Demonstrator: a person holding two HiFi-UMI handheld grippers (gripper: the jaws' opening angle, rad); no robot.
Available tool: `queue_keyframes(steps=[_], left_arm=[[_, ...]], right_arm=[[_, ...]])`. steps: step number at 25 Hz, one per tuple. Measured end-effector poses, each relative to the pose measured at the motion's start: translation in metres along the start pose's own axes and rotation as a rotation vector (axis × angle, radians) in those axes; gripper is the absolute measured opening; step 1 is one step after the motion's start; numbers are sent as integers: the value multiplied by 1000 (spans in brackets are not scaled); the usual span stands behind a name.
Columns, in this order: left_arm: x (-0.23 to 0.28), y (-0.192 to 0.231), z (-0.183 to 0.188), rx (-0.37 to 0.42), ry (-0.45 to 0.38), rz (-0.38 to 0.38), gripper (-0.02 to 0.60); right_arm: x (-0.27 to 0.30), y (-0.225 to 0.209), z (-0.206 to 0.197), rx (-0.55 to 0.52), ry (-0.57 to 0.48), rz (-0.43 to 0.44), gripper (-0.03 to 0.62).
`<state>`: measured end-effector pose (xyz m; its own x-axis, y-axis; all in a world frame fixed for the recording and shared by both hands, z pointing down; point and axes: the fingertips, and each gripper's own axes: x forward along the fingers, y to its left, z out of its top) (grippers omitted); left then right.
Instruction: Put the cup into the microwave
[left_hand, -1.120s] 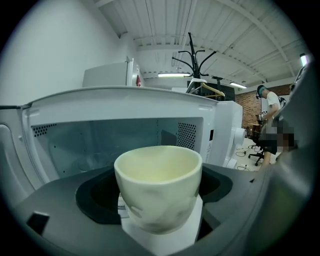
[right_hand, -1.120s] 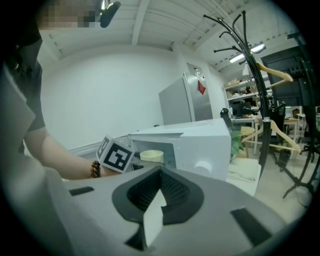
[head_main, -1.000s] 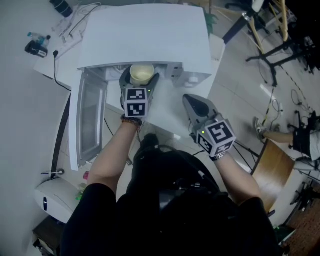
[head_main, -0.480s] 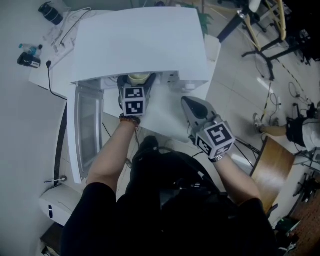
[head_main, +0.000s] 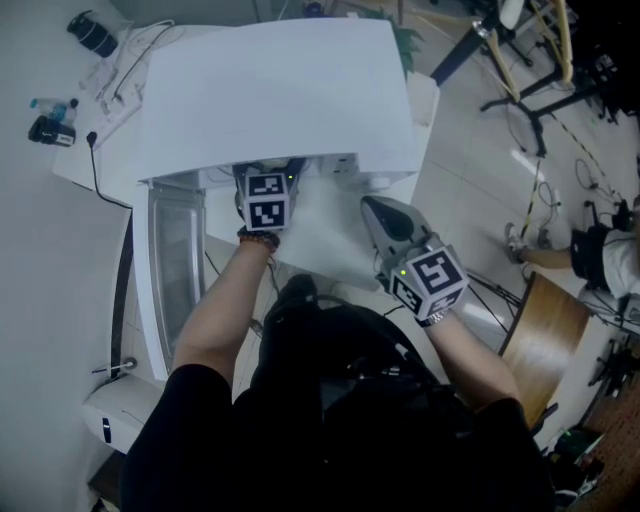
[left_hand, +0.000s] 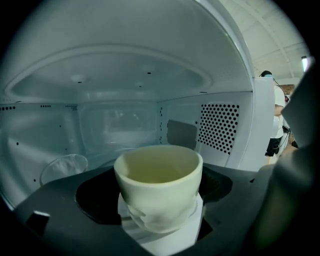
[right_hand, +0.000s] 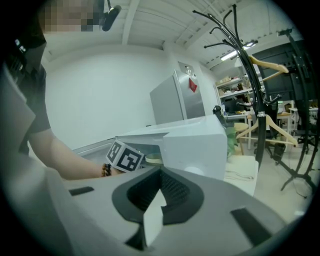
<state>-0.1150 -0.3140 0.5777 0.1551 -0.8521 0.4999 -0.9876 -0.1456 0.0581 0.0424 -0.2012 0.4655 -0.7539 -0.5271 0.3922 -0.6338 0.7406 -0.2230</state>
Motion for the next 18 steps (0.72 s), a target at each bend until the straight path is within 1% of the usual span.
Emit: queue_keyframes(steps=[10, 14, 18], left_arm=[[12, 1, 1, 7, 16, -8, 445], [12, 2, 1, 6, 10, -10, 445], [9, 4, -1, 5, 8, 4, 446]], right_arm=[[4, -4, -1, 17, -2, -11, 3], [6, -4, -3, 25, -3, -10, 3], [5, -3, -6, 33, -4, -8, 3]])
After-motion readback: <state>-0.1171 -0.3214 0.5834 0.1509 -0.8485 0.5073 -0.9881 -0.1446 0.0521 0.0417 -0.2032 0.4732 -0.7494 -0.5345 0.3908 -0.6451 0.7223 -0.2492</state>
